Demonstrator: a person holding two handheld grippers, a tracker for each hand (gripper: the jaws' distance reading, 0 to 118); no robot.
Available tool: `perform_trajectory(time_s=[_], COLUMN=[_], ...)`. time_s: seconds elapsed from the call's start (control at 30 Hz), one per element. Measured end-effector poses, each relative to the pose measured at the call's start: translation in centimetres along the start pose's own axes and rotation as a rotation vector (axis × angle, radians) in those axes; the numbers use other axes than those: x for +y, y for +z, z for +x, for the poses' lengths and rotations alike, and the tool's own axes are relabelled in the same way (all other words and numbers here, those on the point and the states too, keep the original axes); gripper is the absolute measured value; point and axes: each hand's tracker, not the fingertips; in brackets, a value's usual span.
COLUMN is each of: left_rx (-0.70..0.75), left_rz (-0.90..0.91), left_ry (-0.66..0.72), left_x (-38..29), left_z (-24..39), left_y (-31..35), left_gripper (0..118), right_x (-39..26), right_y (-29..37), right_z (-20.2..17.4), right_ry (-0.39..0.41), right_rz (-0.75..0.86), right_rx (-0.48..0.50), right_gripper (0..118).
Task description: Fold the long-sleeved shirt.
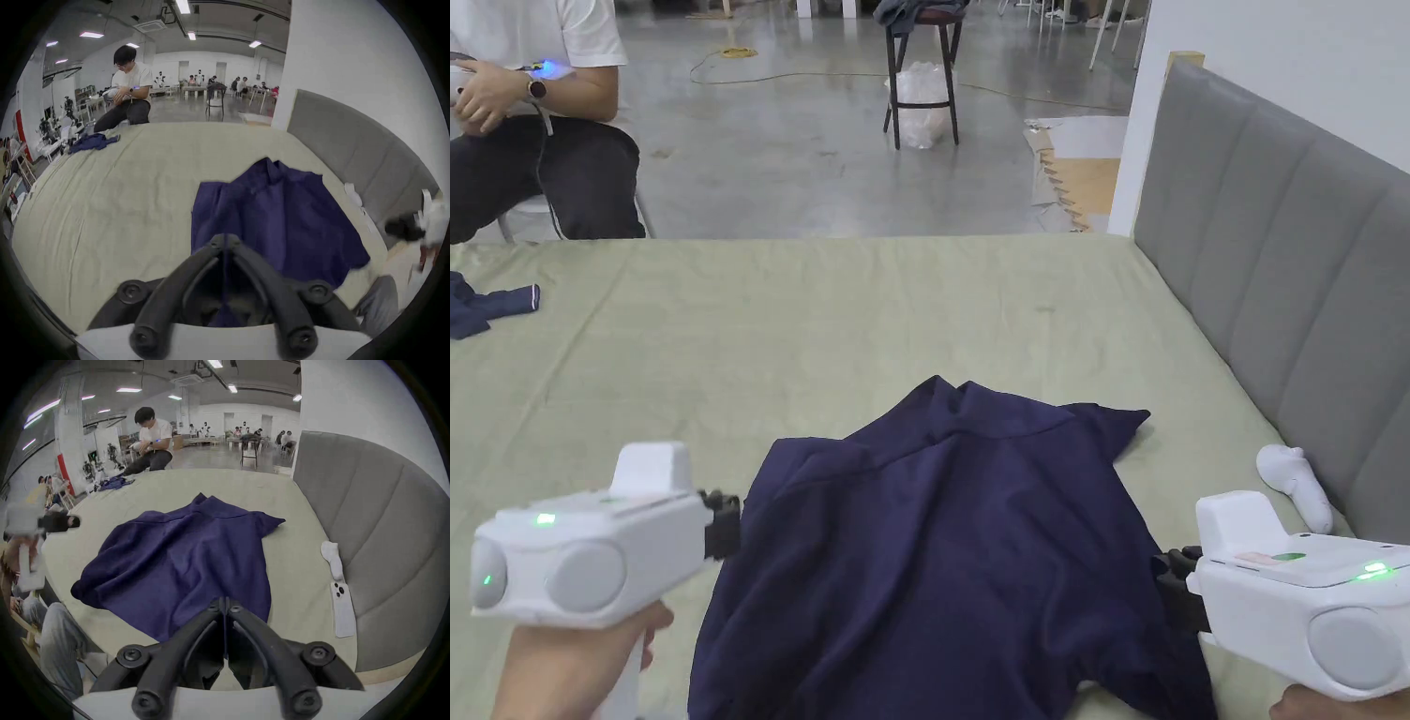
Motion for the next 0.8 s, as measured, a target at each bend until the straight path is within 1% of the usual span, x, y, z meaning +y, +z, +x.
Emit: perform_trajectory(time_s=[0.03,0.07,0.1,0.13,0.23,0.3,0.37,0.4,0.43,0.47,0.5,0.53,0.57,0.6,0.63,0.7,0.8], left_rx=[0.005,0.013,0.02,0.039,0.126,0.155,0.143,0.142,0.143,0.154,0.152,0.102,0.054,0.094,0.094,0.064,0.035], left_rz=[0.004,-0.011,-0.072,-0.123,-0.197,-0.297,-0.395,-0.431,-0.416,-0.325,-0.349,-0.326,-0.296,-0.259,-0.281,-0.245,-0.183], left_ry=[0.047,0.069,0.085,0.083,0.01,-0.034,-0.027,-0.02,0.0,0.022,0.02,0.022,0.001,-0.032,-0.038,-0.019,-0.006], left_x=[1.4,2.4,3.3,4.0,4.3,3.1,1.3,0.3,-0.7,-1.0,-0.5,-0.3,-0.2,-0.2,-0.1,0.5,2.4], left_z=[-0.7,-1.2,-1.9,-2.4,-3.4,-3.3,-3.2,-3.1,-2.9,-3.0,-2.7,-2.3,-1.9,-2.0,-2.0,-2.1,-2.3], left_y=[-2.0,-3.7,-6.2,-8.5,-14.4,-17.8,-20.2,-21.3,-21.7,-21.2,-20.7,-20.0,-19.2,-18.0,-17.3,-15.8,-13.5], left_gripper=[54,83,100,102,83,83,82,79,79,70,40,6,6,6,6,6,6], right_x=[0.0,0.0,-0.1,-0.1,-0.5,-0.6,-0.8,-0.8,-0.9,-1.0,-1.0,-1.1,-1.1,-1.1,-0.9,-0.3,2.5], right_y=[-0.3,-0.5,-0.9,-1.3,-2.6,-3.5,-4.3,-4.6,-5.0,-5.3,-5.6,-5.8,-5.9,-6.1,-6.3,-6.4,-6.6], right_z=[-0.2,-0.3,-0.4,-0.2,-0.2,0.1,0.2,0.4,0.5,0.6,0.6,0.8,0.9,1.0,1.1,1.4,2.5], right_ry=[0.012,0.018,0.021,0.019,0.015,0.01,0.004,0.002,0.0,-0.004,-0.008,-0.012,-0.016,-0.022,-0.028,-0.03,-0.028], right_rz=[-0.006,-0.014,-0.022,-0.031,-0.066,-0.088,-0.102,-0.109,-0.116,-0.122,-0.127,-0.129,-0.13,-0.13,-0.129,-0.118,-0.068], right_rx=[0.001,0.005,0.01,0.012,0.015,0.019,0.017,0.016,0.01,0.004,-0.005,-0.008,-0.007,-0.002,0.003,0.003,-0.011], right_gripper=[1,1,1,1,1,1,1,1,1,1,1,1,1,1,1,1,1])
